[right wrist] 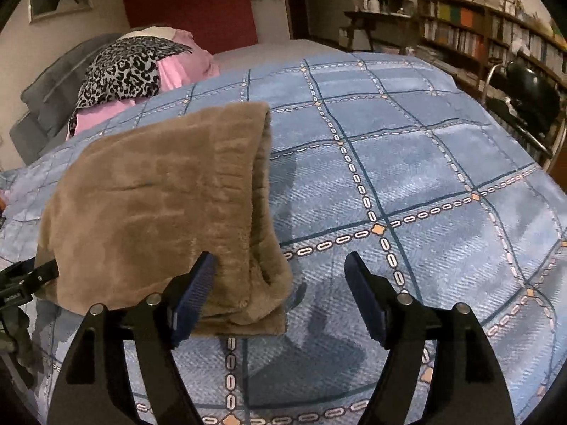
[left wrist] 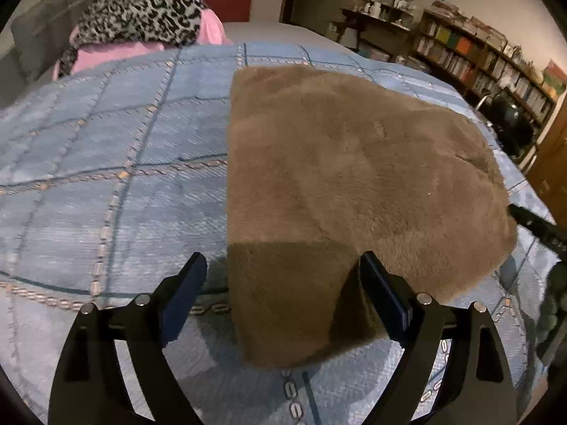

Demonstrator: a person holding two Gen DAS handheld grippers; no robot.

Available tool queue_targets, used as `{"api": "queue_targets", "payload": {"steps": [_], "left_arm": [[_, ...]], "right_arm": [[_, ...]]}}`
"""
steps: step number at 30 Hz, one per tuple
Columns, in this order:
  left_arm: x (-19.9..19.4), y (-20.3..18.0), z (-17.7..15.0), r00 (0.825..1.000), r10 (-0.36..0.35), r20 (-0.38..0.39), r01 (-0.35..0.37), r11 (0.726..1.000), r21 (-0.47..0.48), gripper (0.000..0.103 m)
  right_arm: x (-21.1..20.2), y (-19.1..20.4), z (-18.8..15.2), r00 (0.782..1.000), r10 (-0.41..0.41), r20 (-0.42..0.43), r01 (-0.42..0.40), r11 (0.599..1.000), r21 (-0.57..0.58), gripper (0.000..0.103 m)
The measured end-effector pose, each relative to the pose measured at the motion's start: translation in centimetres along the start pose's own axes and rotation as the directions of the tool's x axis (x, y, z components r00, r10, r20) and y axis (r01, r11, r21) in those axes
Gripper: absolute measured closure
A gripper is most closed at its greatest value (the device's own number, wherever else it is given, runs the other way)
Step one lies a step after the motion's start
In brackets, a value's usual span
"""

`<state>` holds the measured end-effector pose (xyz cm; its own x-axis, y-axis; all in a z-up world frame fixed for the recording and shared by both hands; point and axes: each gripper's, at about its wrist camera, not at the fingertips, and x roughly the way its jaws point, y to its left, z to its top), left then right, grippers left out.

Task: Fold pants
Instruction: 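Open both grippers and withdraw from the folded pants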

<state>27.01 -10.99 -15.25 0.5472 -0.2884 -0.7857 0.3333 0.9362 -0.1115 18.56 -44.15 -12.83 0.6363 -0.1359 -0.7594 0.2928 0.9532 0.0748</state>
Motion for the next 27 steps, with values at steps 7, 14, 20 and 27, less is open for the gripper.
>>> {"api": "queue_targets", "payload": {"steps": [7, 14, 20, 27], "left_arm": [[-5.2, -2.6, -0.5, 0.986, 0.146, 0.077, -0.150, 0.987, 0.059, 0.005], [-10.3, -4.9, -1.1, 0.970, 0.159, 0.183, -0.179, 0.979, 0.097, 0.003], [-14.2, -7.0, -1.6, 0.955, 0.156, 0.251, -0.191, 0.974, 0.124, 0.003], [-17.4, -8.1, -2.6, 0.952, 0.128, 0.277, -0.164, 0.980, 0.114, 0.003]], "right_arm": [[-6.1, 1.7, -0.8, 0.993, 0.048, 0.106, -0.051, 0.998, 0.029, 0.025], [-10.3, 3.7, -2.4, 0.982, 0.093, 0.163, -0.094, 0.996, 0.002, 0.016], [-13.4, 5.1, -3.1, 0.970, 0.118, 0.213, -0.117, 0.993, -0.016, 0.014], [-16.4, 7.1, -3.6, 0.956, 0.116, 0.271, -0.099, 0.992, -0.075, 0.010]]}}
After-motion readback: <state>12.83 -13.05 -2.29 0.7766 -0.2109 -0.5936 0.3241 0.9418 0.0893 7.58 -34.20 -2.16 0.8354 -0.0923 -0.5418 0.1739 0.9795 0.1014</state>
